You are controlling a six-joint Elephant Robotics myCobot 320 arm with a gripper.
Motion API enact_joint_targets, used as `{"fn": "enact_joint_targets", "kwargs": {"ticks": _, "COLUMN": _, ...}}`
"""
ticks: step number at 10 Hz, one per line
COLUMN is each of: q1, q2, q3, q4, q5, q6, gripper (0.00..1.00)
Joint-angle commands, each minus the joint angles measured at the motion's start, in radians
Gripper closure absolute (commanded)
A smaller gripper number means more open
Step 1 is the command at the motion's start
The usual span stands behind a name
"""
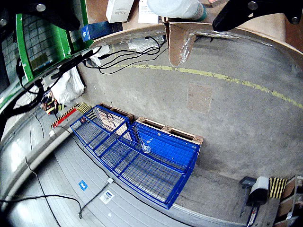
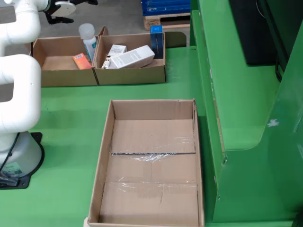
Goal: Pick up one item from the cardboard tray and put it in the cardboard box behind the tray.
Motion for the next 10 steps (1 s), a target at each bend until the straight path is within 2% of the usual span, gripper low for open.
{"fn": "enact_joint_targets", "kwargs": {"ticks": 1, "q1": -0.013, "q2": 0.041, "q3": 0.026, "q4": 0.011, "q5": -0.009, "q6": -0.03, "gripper": 0.0}}
{"fn": "enact_joint_targets", "kwargs": {"ticks": 3, "q1": -0.029, "q2": 0.049, "q3": 0.026, "q4": 0.011, "q5": -0.009, "q6": -0.037, "gripper": 0.0}}
{"fn": "enact_joint_targets", "kwargs": {"ticks": 10, "q1": -0.051, "q2": 0.063, "q3": 0.026, "q4": 0.011, "q5": -0.009, "q6": 0.086, "gripper": 0.0}}
